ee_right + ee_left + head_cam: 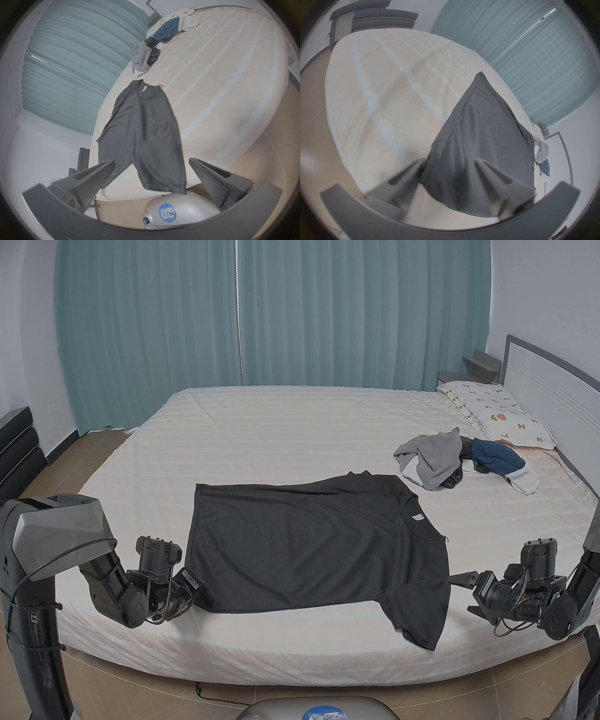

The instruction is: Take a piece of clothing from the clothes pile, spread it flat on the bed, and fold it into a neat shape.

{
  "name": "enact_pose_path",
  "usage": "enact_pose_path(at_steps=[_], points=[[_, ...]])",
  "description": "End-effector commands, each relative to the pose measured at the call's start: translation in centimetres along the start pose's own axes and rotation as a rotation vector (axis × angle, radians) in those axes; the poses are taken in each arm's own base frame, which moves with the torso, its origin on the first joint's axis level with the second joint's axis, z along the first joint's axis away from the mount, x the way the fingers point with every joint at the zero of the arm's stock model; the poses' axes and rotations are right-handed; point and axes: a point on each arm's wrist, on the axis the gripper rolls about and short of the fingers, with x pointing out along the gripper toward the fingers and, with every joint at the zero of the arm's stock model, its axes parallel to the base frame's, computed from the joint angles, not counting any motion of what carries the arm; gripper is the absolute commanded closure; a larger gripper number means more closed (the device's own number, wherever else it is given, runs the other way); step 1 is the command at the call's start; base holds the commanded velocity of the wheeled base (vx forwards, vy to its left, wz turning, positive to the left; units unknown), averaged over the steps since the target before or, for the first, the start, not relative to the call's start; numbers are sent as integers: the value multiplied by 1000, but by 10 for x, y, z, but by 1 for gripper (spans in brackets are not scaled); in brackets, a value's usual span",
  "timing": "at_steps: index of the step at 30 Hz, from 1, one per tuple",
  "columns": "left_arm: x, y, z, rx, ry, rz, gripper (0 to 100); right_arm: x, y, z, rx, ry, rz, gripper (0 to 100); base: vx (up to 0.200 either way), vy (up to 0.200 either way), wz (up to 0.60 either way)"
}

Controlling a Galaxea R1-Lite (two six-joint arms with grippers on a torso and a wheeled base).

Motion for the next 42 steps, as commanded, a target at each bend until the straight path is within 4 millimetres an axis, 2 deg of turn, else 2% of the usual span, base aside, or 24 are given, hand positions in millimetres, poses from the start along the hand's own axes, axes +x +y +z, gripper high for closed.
enact_pose_path(at_steps=[1,9,15,27,28,35,41,42], points=[[0,5,0,-11,-13,29,100,14,-9,-10,1,50,-33,0,0,0,0],[-8,14,2,-28,-14,50,100,39,-16,-34,-36,123,-55,0,0,0,0],[-8,20,2,-36,-3,63,100,49,-18,-43,-51,135,-78,0,0,0,0],[-8,19,3,-37,-4,60,100,54,-17,-41,-38,127,-69,0,0,0,0],[-8,19,3,-38,-3,59,100,55,-17,-40,-34,124,-66,100,0,0,0],[-8,20,3,-39,-4,62,100,51,-18,-40,-29,118,-73,100,0,0,0],[-9,20,3,-38,-2,65,100,40,-22,-38,-20,104,-104,100,0,0,0],[-10,23,2,-38,2,73,100,33,-23,-35,-16,87,-109,100,0,0,0]])
